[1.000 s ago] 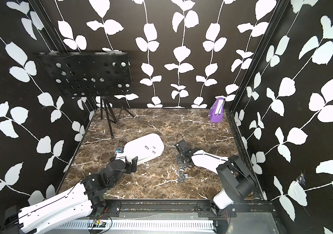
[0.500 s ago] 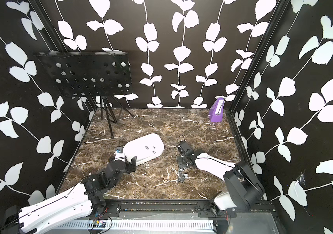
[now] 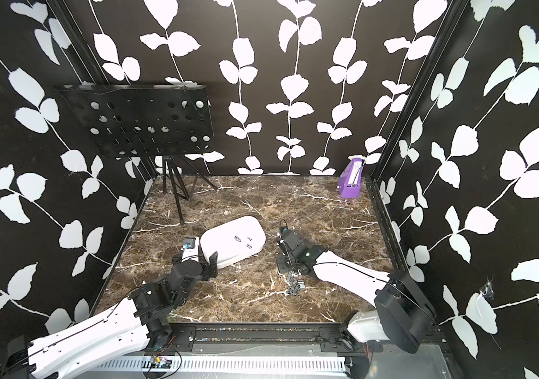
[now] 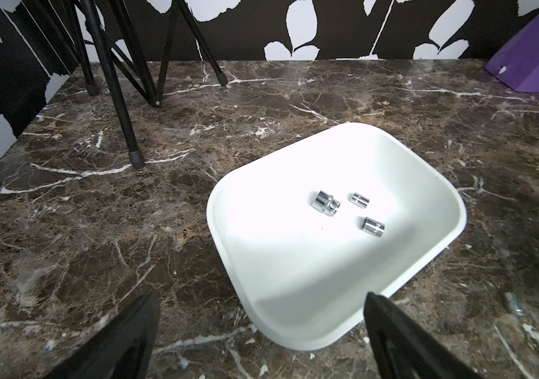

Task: Put the socket on the desktop into the storage box
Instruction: Pick up the socket head from the center of the board.

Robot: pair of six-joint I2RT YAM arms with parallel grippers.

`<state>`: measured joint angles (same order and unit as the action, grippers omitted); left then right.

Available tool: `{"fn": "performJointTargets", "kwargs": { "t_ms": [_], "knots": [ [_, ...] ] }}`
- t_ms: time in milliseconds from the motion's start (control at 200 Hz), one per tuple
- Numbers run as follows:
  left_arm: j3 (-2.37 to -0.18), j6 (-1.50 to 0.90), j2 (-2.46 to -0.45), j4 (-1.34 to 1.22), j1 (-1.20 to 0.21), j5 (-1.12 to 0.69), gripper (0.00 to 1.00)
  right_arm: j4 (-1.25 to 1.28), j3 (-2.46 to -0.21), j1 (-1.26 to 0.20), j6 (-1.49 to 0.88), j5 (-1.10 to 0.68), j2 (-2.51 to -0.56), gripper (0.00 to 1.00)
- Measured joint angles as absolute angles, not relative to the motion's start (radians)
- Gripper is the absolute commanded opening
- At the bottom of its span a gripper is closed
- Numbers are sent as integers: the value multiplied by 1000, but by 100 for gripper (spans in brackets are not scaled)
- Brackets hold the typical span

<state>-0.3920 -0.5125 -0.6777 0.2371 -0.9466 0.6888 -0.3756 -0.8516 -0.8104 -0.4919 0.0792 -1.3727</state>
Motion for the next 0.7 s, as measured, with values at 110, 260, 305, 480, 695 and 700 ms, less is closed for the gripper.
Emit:
{"fn": "performJointTargets", "kwargs": {
  "t_ms": [110, 260, 305, 480, 695, 700],
  "knots": [
    [-392, -513, -659, 237, -947, 685, 98, -396, -981, -828, -506, 87, -1413, 14],
    [-391, -516, -646, 234, -947, 680, 98, -400, -1060, -833, -513, 101, -1465, 28],
    [-391, -516, -647, 234, -947, 677, 98, -402, -1061, -839, -514, 106, -1485, 34],
    [-390, -516, -662, 234, -947, 669, 98, -402, -1059, -874, -511, 120, -1527, 43],
    [-390, -516, -683, 234, -947, 657, 98, -321, -1003, -912, -493, 148, -1528, 56],
    [-390, -516, -684, 234, -947, 657, 98, -320, -1000, -913, -493, 149, -1529, 56]
  ]
}}
